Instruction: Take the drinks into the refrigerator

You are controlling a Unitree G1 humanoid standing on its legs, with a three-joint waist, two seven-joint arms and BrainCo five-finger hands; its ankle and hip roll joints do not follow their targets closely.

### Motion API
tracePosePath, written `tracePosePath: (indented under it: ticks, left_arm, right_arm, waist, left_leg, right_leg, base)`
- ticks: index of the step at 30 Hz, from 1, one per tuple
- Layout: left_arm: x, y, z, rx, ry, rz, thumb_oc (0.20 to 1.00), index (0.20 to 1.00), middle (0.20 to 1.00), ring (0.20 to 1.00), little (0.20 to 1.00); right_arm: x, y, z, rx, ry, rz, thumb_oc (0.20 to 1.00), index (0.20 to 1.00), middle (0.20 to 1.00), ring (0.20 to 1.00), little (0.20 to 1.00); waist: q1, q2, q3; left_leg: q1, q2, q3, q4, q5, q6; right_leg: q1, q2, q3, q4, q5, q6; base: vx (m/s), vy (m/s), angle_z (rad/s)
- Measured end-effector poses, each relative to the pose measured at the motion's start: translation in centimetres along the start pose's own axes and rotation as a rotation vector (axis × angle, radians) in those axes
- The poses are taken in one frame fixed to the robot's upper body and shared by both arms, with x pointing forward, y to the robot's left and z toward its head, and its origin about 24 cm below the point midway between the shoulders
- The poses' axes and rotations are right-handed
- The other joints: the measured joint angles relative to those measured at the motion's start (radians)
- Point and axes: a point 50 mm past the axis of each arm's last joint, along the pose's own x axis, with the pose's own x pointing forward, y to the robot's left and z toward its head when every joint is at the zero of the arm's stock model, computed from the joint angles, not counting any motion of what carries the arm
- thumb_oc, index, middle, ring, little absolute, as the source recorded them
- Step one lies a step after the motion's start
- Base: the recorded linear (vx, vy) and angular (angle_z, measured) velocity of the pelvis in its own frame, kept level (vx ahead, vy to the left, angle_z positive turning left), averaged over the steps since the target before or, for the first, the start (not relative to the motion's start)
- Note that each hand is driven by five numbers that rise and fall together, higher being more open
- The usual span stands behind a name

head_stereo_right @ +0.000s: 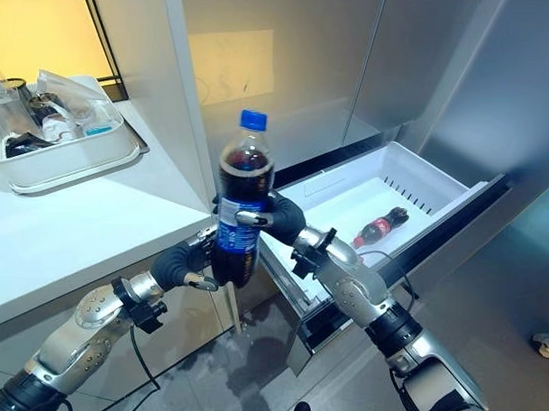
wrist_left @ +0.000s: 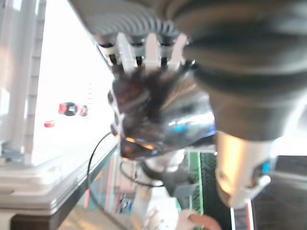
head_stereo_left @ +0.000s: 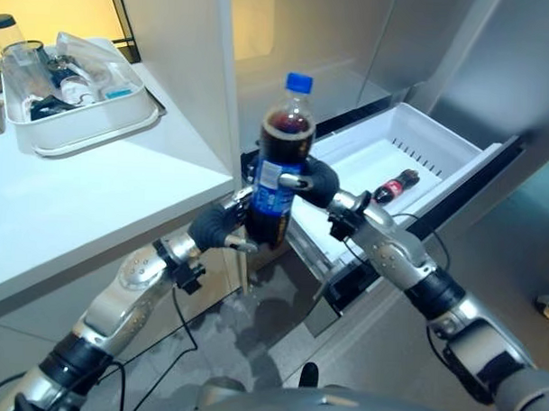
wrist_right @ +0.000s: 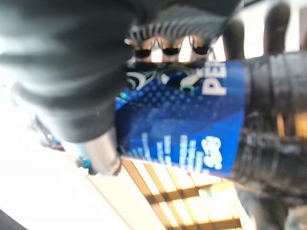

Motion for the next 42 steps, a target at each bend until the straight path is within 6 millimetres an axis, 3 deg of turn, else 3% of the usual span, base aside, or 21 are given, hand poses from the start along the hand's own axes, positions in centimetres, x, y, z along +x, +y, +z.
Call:
tracePosePath:
  ticks: [5, 8, 13, 26, 30, 35, 39, 42]
  left_arm:
    - [-1.1, 0.5, 1.0, 0.022, -0.037, 0.042, 1.000, 1.000, 1.000, 1.000, 1.000]
    - [-1.9, 0.6, 0.8, 0.012, -0.034, 0.077, 1.000, 1.000, 1.000, 1.000, 1.000]
    - [-2.3, 0.9, 0.9, 0.013, -0.043, 0.098, 1.000, 1.000, 1.000, 1.000, 1.000]
    - [-3.0, 0.4, 1.2, -0.013, -0.070, 0.093, 1.000, 1.000, 1.000, 1.000, 1.000]
    - [-2.9, 0.2, 1.3, -0.015, -0.075, 0.079, 1.000, 1.000, 1.000, 1.000, 1.000]
    - [-2.4, 0.1, 2.2, 0.018, -0.072, 0.003, 1.000, 1.000, 1.000, 1.000, 1.000]
    - [-2.0, 0.4, 3.0, 0.048, -0.081, -0.022, 1.000, 1.000, 1.000, 1.000, 1.000]
    - [-1.6, 0.6, 3.6, 0.079, -0.082, -0.049, 1.000, 1.000, 1.000, 1.000, 1.000]
  right_arm:
    - [-6.1, -5.3, 1.9, -0.077, -0.017, -0.350, 0.200, 0.200, 0.200, 0.200, 0.200]
    - [-9.3, -6.6, 3.1, -0.106, -0.074, -0.482, 0.200, 0.200, 0.200, 0.200, 0.200]
    - [-10.4, -7.1, 4.0, -0.145, -0.094, -0.527, 0.200, 0.200, 0.200, 0.200, 0.200]
    - [-13.6, -8.6, 7.2, -0.347, 0.000, -0.630, 0.200, 0.200, 0.200, 0.200, 0.200]
    - [-13.6, -9.5, 8.5, -0.418, 0.035, -0.651, 0.200, 0.200, 0.200, 0.200, 0.200]
    - [-10.4, -10.1, 11.5, -0.599, 0.142, -0.579, 0.200, 0.200, 0.200, 0.200, 0.200]
    - [-7.3, -9.5, 12.6, -0.671, 0.169, -0.474, 0.200, 0.200, 0.200, 0.200, 0.200]
    - [-6.5, -9.6, 13.0, -0.718, 0.205, -0.450, 0.200, 0.200, 0.200, 0.200, 0.200]
  waist:
    - [-0.004, 0.000, 0.000]
    - [-0.005, 0.001, 0.001]
    - [-0.032, 0.005, 0.003]
    - [-0.025, 0.003, 0.007]
    - [-0.023, 0.003, 0.020]
    - [-0.024, 0.008, 0.065]
    - [-0.014, 0.012, 0.103]
    - [0.007, 0.014, 0.119]
  left_leg:
    - [-0.014, -0.002, -0.003, 0.000, 0.000, 0.001]
    - [-0.013, 0.000, -0.003, 0.000, -0.001, 0.000]
    - [-0.015, 0.002, -0.002, -0.001, -0.001, -0.001]
    - [-0.055, 0.001, -0.002, -0.001, -0.002, 0.000]
    - [-0.078, 0.000, -0.001, 0.000, -0.001, 0.000]
    - [-0.117, 0.003, 0.000, 0.000, 0.006, -0.002]
    - [-0.137, 0.003, -0.002, 0.002, 0.007, -0.003]
    - [-0.153, 0.003, -0.003, 0.007, 0.007, -0.004]
  right_leg:
    - [-0.004, -0.004, -0.004, -0.003, -0.001, 0.002]
    - [-0.007, 0.000, -0.004, -0.008, 0.000, 0.001]
    - [-0.006, 0.003, -0.002, -0.015, 0.003, 0.001]
    - [-0.041, 0.002, -0.001, -0.015, 0.005, 0.001]
    - [-0.063, 0.002, 0.001, -0.015, 0.008, 0.002]
    - [-0.113, 0.005, 0.005, -0.015, 0.017, -0.003]
    - [-0.132, 0.006, 0.006, -0.015, 0.018, -0.004]
    - [-0.147, 0.006, 0.005, -0.015, 0.018, -0.004]
  base:
    - [0.00, 0.000, 0.01]
    - [0.00, 0.000, 0.00]
    - [0.00, 0.000, 0.00]
    - [0.00, 0.000, 0.00]
    - [-0.03, -0.019, -0.02]
    - [-0.02, -0.033, -0.04]
    - [0.00, -0.031, -0.01]
    - [-0.02, -0.045, 0.03]
